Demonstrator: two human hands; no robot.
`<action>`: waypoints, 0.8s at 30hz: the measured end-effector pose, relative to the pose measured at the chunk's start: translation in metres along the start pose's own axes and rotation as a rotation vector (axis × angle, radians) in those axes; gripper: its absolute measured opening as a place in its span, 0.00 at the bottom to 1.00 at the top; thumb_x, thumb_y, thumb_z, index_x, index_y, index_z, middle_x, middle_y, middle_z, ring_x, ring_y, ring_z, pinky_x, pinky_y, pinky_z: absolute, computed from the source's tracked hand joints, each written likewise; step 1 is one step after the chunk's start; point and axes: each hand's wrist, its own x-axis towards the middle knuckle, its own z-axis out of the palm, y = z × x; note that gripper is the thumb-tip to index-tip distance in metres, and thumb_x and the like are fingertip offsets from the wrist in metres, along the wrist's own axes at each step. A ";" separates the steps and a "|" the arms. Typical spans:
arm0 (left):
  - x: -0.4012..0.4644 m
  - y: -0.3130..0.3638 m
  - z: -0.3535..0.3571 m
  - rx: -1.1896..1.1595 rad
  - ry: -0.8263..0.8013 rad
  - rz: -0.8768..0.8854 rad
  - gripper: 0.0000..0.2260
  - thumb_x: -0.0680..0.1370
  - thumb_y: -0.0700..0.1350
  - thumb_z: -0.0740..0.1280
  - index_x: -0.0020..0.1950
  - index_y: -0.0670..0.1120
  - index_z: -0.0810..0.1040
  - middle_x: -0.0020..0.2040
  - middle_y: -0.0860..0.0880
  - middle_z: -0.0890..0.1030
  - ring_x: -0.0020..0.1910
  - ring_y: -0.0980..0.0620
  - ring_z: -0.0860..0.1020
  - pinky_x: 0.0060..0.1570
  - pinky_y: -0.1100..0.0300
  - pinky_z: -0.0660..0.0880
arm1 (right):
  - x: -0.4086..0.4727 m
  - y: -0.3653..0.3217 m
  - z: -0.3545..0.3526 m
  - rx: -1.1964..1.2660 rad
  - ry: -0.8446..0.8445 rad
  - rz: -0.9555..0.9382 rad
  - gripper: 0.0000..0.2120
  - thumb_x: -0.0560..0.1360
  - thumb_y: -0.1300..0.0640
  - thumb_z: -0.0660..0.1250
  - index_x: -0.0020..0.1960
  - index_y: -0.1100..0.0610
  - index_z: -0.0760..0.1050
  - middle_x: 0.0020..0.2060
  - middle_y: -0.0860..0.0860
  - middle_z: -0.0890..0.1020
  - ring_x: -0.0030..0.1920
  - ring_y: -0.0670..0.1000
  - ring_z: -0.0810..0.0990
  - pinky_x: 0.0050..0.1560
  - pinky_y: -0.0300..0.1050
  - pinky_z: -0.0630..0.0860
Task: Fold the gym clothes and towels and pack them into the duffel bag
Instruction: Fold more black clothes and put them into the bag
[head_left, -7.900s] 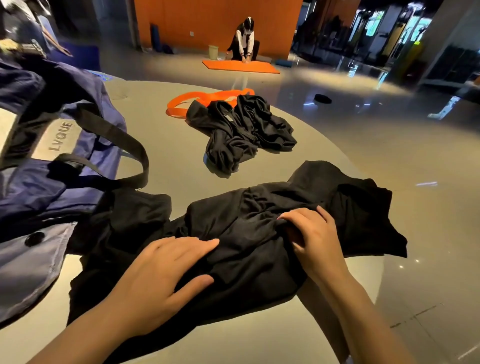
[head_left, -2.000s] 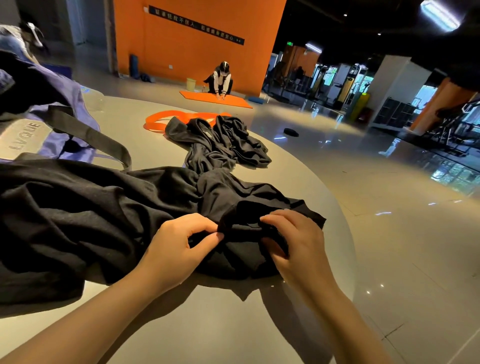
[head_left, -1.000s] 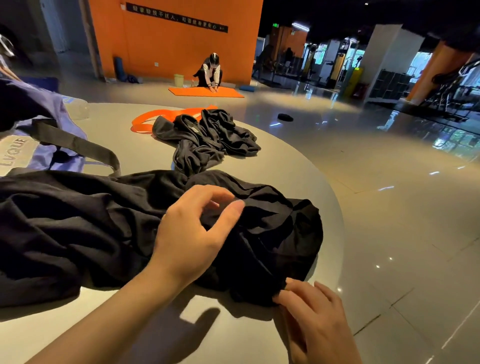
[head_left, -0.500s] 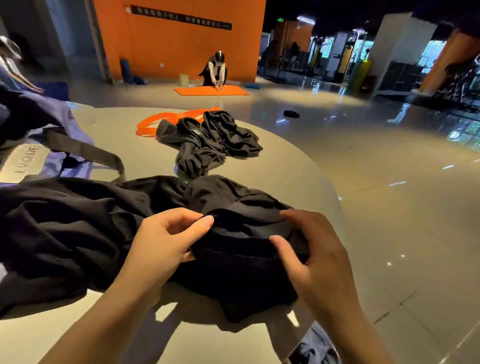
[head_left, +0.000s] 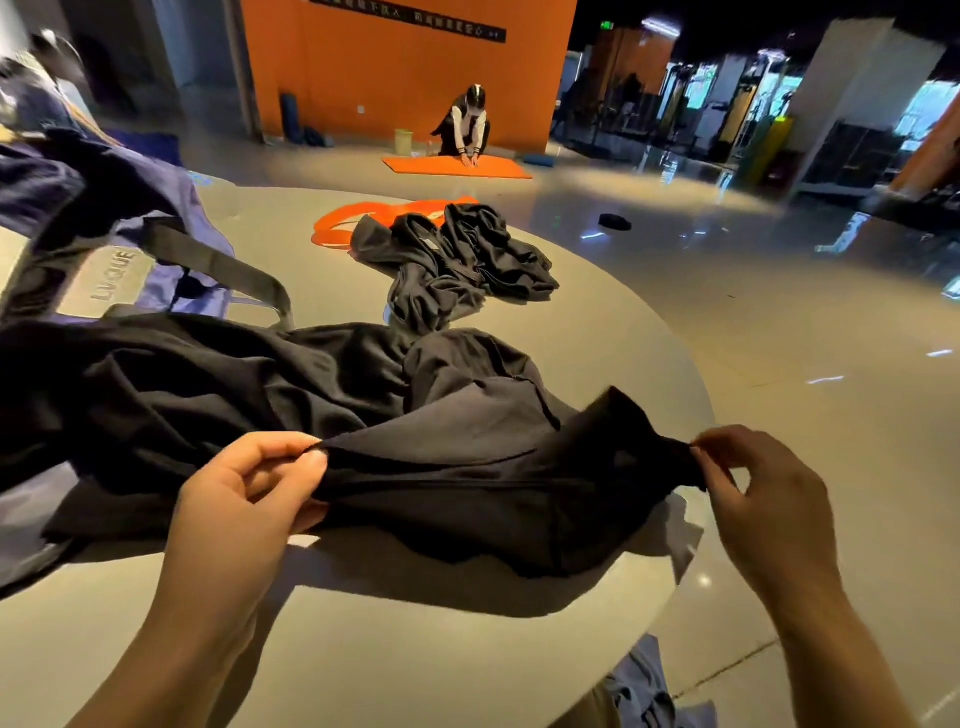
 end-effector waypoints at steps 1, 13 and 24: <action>-0.001 -0.002 0.001 0.059 0.004 0.050 0.09 0.76 0.36 0.67 0.43 0.50 0.80 0.35 0.54 0.83 0.38 0.52 0.82 0.38 0.68 0.79 | 0.000 0.009 -0.003 -0.106 -0.056 0.036 0.05 0.75 0.61 0.69 0.48 0.53 0.79 0.44 0.52 0.82 0.39 0.48 0.75 0.44 0.43 0.72; -0.016 -0.008 0.012 0.670 -0.162 0.586 0.12 0.76 0.52 0.68 0.56 0.48 0.82 0.49 0.55 0.81 0.46 0.59 0.78 0.46 0.72 0.68 | 0.004 -0.063 -0.002 0.105 -0.154 -0.267 0.12 0.75 0.62 0.68 0.58 0.55 0.78 0.53 0.51 0.80 0.51 0.49 0.75 0.53 0.44 0.74; -0.014 0.011 0.012 -0.349 -0.168 -0.143 0.07 0.80 0.42 0.61 0.45 0.46 0.77 0.38 0.51 0.83 0.40 0.55 0.82 0.38 0.61 0.81 | -0.067 -0.055 0.004 -0.167 -0.363 -0.436 0.10 0.74 0.54 0.57 0.40 0.51 0.76 0.32 0.43 0.79 0.36 0.45 0.78 0.43 0.51 0.76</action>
